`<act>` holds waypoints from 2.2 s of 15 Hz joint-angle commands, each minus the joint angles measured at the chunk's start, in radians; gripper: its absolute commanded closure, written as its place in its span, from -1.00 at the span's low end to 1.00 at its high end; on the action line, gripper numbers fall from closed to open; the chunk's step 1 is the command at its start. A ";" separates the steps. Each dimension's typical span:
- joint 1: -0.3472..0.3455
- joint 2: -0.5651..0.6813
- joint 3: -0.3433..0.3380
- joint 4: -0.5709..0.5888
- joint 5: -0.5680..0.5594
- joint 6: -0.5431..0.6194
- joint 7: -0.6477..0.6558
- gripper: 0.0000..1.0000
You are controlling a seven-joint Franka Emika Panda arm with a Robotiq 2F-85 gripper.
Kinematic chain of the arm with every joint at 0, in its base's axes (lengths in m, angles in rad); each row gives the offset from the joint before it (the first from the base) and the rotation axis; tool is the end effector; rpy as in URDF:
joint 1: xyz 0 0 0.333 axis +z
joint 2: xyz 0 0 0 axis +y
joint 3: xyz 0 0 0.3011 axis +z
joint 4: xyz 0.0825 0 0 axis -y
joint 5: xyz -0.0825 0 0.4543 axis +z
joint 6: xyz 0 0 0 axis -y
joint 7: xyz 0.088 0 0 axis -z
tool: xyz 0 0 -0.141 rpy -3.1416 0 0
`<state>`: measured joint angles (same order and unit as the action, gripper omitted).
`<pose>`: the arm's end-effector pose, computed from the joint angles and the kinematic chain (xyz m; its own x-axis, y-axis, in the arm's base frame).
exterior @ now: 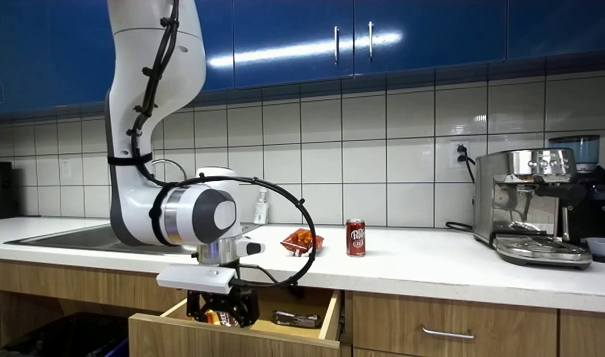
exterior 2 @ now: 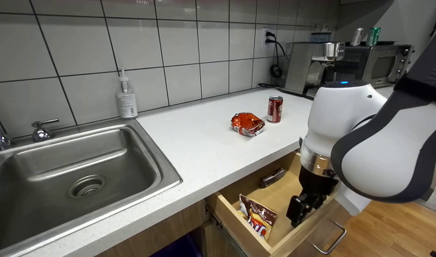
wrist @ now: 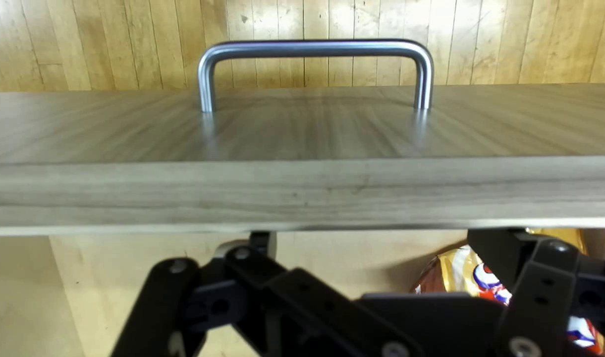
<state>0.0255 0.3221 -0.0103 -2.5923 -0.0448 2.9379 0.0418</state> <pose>0.4474 0.0086 0.0296 0.9996 0.0179 0.0237 0.0176 -0.9998 0.0124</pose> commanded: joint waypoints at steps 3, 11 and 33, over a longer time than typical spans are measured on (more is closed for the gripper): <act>0.034 -0.060 -0.016 -0.071 0.002 -0.015 0.039 -1.00; 0.029 -0.063 -0.026 -0.037 0.003 -0.045 0.035 -1.00; -0.059 -0.232 -0.106 0.133 -0.057 -0.265 0.034 -1.00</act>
<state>-0.0065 0.0998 -0.1112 -2.5095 -0.0740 2.7293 0.0674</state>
